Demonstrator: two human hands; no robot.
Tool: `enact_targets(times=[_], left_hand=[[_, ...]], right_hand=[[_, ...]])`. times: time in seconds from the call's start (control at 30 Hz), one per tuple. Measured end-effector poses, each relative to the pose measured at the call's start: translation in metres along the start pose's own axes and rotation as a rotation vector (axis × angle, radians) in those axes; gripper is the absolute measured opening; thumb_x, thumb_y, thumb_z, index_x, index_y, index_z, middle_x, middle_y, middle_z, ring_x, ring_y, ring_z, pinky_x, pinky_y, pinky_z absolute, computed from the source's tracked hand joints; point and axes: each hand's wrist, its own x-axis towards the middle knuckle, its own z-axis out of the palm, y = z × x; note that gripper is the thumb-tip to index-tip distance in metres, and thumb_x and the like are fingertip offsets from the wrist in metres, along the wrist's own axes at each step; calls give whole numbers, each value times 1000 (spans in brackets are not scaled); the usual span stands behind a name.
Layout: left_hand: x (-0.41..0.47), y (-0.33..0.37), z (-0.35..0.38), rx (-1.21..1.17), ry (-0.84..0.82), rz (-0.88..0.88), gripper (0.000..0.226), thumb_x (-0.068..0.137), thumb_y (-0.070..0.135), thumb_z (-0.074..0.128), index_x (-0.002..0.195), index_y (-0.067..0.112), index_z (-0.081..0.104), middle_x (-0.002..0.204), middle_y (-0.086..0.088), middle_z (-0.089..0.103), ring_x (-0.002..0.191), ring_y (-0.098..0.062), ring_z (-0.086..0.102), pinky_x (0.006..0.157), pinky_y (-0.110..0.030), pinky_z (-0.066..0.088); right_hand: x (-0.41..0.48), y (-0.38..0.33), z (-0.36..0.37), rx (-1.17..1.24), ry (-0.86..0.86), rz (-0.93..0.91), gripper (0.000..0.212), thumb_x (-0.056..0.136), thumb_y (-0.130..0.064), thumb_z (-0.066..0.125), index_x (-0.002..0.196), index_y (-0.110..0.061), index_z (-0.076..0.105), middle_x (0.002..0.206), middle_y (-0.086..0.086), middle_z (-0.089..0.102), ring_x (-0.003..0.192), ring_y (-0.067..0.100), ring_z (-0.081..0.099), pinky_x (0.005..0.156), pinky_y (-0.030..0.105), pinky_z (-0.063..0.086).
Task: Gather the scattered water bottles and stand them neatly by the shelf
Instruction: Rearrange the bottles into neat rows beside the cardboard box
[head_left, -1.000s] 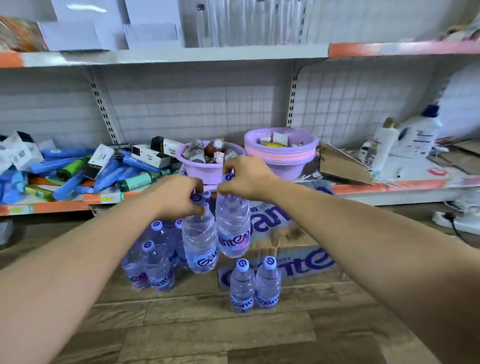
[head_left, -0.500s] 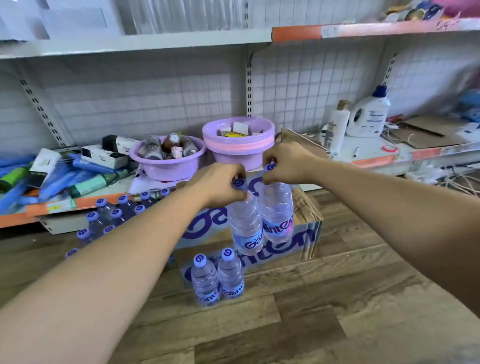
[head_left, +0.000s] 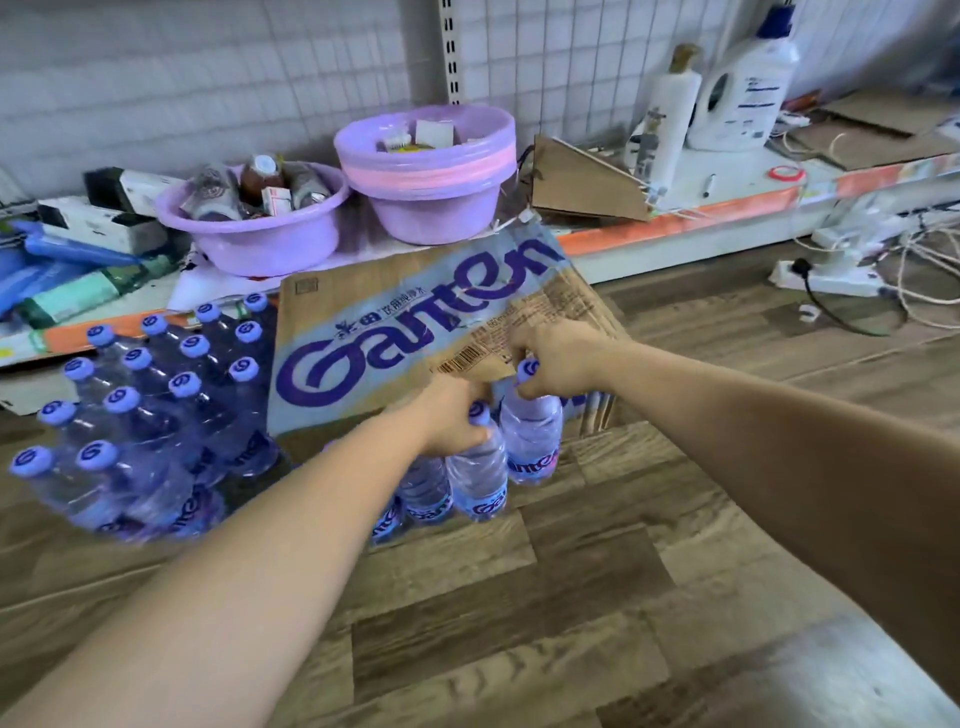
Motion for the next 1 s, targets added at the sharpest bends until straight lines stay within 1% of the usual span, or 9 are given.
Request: enact_targets(times=[0.13, 0.23, 0.3, 0.37, 0.47, 0.6, 0.7, 0.87, 1.0], left_hand=[[6, -12, 27, 18, -43, -22, 20, 80, 31, 58, 72, 21, 44, 82, -2, 46, 94, -31, 57, 72, -33, 42], [9, -11, 29, 45, -14, -32, 19, 82, 30, 59, 90, 13, 59, 86, -5, 45, 96, -34, 56, 77, -36, 45], [11, -10, 27, 93, -23, -35, 27, 84, 31, 57, 103, 12, 58, 97, -13, 51, 100, -34, 56, 80, -37, 45], [13, -11, 30, 107, -18, -32, 30, 86, 34, 56, 106, 13, 55, 105, -15, 51, 103, -36, 55, 84, -40, 46], [11, -14, 32, 96, -26, -40, 31, 89, 34, 54, 113, 15, 52, 96, -8, 41, 103, -35, 54, 83, -39, 44], [8, -15, 31, 109, -24, -33, 31, 93, 32, 51, 119, 16, 48, 94, -4, 33, 92, -34, 52, 75, -38, 41], [11, -14, 34, 109, 1, -30, 27, 94, 29, 49, 117, 15, 48, 94, -4, 32, 81, -30, 47, 72, -39, 42], [19, -14, 31, 107, 11, -59, 31, 92, 31, 51, 119, 16, 48, 102, -8, 37, 99, -36, 54, 74, -38, 43], [19, -13, 28, 130, -62, -60, 35, 92, 39, 49, 121, 20, 46, 100, -6, 36, 101, -36, 54, 75, -36, 42]], right_hand=[[14, 4, 37, 7, -34, -11, 39, 83, -29, 67, 115, -11, 54, 117, 11, 62, 108, 30, 56, 70, 27, 32], [18, 5, 51, 10, -79, 8, 38, 83, -28, 67, 114, -11, 52, 110, 13, 63, 101, 31, 57, 68, 29, 35], [17, 3, 52, 30, -92, 35, 39, 83, -27, 67, 115, -11, 51, 100, 12, 59, 90, 30, 54, 65, 31, 37], [18, 2, 52, 38, -98, 34, 38, 83, -26, 67, 114, -12, 52, 98, 11, 59, 92, 31, 56, 63, 30, 38], [17, -1, 50, 45, -99, 27, 35, 83, -24, 68, 112, -11, 53, 84, 4, 52, 87, 27, 52, 54, 28, 41], [15, -1, 49, 45, -115, 42, 29, 83, -23, 69, 104, -11, 53, 82, 3, 50, 71, 22, 49, 48, 29, 42], [13, 1, 49, 53, -109, 64, 30, 82, -24, 70, 103, -11, 53, 89, 5, 53, 81, 23, 49, 61, 29, 41], [11, 5, 48, 84, -89, 89, 36, 82, -22, 69, 112, -9, 54, 93, 6, 52, 83, 21, 49, 68, 33, 46], [10, 3, 49, 113, -79, 91, 38, 84, -21, 66, 117, -8, 52, 94, 8, 52, 80, 23, 50, 71, 36, 51]])
